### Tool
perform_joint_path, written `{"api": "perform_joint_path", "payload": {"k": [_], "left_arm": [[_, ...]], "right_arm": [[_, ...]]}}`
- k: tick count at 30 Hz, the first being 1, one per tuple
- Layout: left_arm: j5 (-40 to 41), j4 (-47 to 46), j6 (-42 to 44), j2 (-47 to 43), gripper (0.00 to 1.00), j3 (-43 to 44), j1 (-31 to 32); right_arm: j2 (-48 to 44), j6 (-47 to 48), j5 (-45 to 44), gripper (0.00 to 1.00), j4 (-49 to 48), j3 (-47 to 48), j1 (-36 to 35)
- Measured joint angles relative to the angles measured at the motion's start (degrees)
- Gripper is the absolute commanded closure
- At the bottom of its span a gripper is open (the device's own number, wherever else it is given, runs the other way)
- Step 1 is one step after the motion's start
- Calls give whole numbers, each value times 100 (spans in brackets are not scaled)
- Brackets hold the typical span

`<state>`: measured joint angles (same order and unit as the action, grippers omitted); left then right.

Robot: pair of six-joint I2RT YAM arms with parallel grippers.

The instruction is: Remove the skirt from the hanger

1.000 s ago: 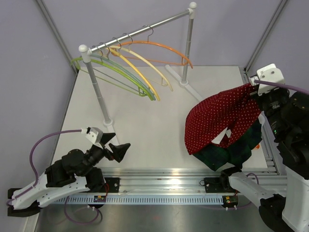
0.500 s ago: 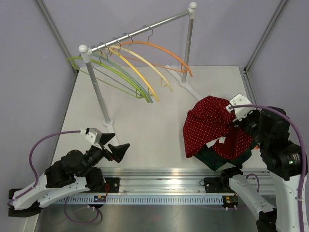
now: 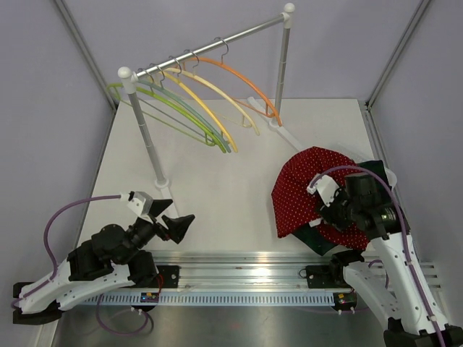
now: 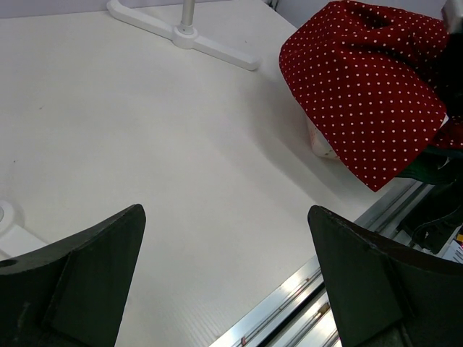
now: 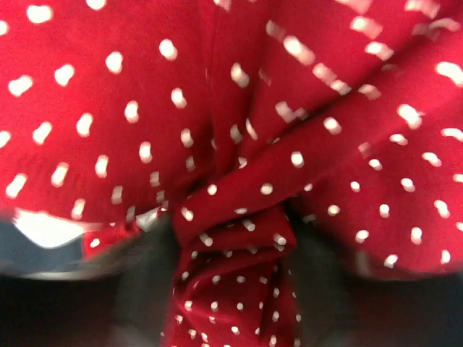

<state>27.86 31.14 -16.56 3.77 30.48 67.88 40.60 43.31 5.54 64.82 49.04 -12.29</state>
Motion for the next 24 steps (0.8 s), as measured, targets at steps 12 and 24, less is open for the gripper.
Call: {"api": "perform_joint_path", "payload": {"k": [12,24], "left_arm": [[68,177,-352,7,1,444,0],[2302,1349,-774,922,1,1541,0]], "right_arm": [[168,-984,116,1,13,2800,0],[931,-2876,-1158,0,-1840,2686,0]]}}
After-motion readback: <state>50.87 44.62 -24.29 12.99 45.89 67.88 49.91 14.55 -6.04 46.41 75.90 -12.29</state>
